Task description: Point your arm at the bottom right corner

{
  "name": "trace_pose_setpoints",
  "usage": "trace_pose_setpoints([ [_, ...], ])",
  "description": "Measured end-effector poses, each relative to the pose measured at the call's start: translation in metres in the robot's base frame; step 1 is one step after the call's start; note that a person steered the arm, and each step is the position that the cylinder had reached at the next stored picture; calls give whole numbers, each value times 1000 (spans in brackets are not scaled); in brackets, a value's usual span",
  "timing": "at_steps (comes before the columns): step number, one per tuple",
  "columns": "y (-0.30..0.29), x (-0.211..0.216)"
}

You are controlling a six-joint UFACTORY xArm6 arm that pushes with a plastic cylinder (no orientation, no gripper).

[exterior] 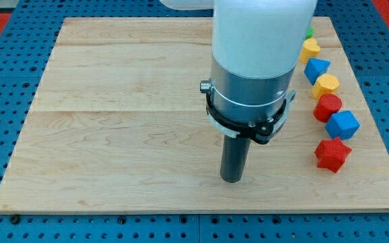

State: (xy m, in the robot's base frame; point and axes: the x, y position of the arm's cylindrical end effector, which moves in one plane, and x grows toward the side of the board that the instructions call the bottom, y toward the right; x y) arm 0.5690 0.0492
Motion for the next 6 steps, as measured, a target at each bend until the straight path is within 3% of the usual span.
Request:
trace_pose_setpoints([
  [2,98,3],
  [3,98,3],
  [4,111,33],
  [6,118,35],
])
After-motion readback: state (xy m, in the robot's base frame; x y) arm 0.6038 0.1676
